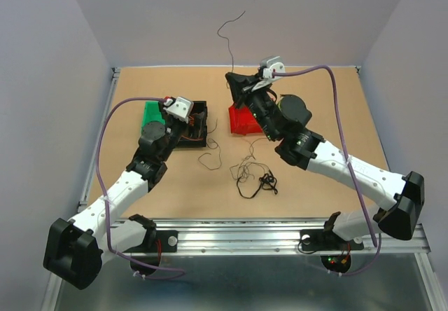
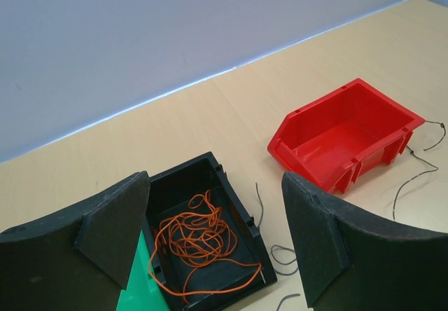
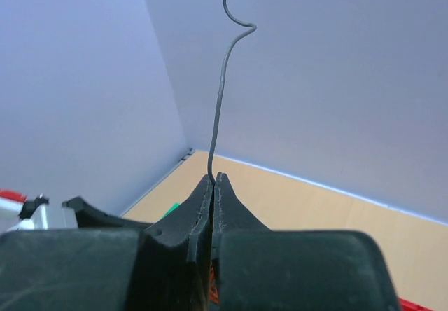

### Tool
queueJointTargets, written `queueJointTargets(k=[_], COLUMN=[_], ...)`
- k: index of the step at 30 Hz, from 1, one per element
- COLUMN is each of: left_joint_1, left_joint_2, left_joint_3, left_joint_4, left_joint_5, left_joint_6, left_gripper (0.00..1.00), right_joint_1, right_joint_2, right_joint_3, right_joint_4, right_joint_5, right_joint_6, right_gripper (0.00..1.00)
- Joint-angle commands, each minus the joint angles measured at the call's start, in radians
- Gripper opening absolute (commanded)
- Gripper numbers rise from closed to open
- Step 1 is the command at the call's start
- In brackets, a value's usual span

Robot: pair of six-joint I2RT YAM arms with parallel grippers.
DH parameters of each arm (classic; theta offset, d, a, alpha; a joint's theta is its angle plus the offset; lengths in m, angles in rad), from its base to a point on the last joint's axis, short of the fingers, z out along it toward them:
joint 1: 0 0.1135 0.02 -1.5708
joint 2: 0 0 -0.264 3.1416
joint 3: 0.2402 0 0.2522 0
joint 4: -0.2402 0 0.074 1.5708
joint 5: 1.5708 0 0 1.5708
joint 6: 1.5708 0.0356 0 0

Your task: Untangle the cables

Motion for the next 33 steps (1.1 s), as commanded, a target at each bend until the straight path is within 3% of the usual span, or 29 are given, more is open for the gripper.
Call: queueJointTargets(k=[1, 6, 17, 25, 33], left_joint_1=[0.012, 0.014, 0.021, 0.026, 0.029], left_joint_2=[-0.007, -0.003, 0.045, 0.047, 0.056], left_joint_3=[0.02, 0.011, 0.025, 0.025, 0.03], left_joint_4=[0.075, 0.081, 0.081, 0.081, 0.081], left_joint_5=[0.053, 0.136, 0.122, 0.124, 0.128], left_joint_6=[-0.001, 0.01, 0.014, 0.014, 0.014], left_gripper=[0.88, 0.87, 0.85, 0.85, 0.85], right_joint_1=[-0.015, -0.026, -0.111, -0.216, -0.312], right_joint_2=[0.052, 0.115, 0.238, 0.236, 0.114], right_joint_3=[0.169, 0.281, 0.393, 0.261, -0.045], right_joint_4=[0.011, 0.035, 0.049, 0.087, 0.205], right_joint_5=[0.07, 0.12, 0.085, 0.051, 0.024], right_joint_6=[-0.088, -0.137, -0.165, -0.086, -0.019], right_gripper=[0.01, 0.01, 0.01, 0.01, 0.01])
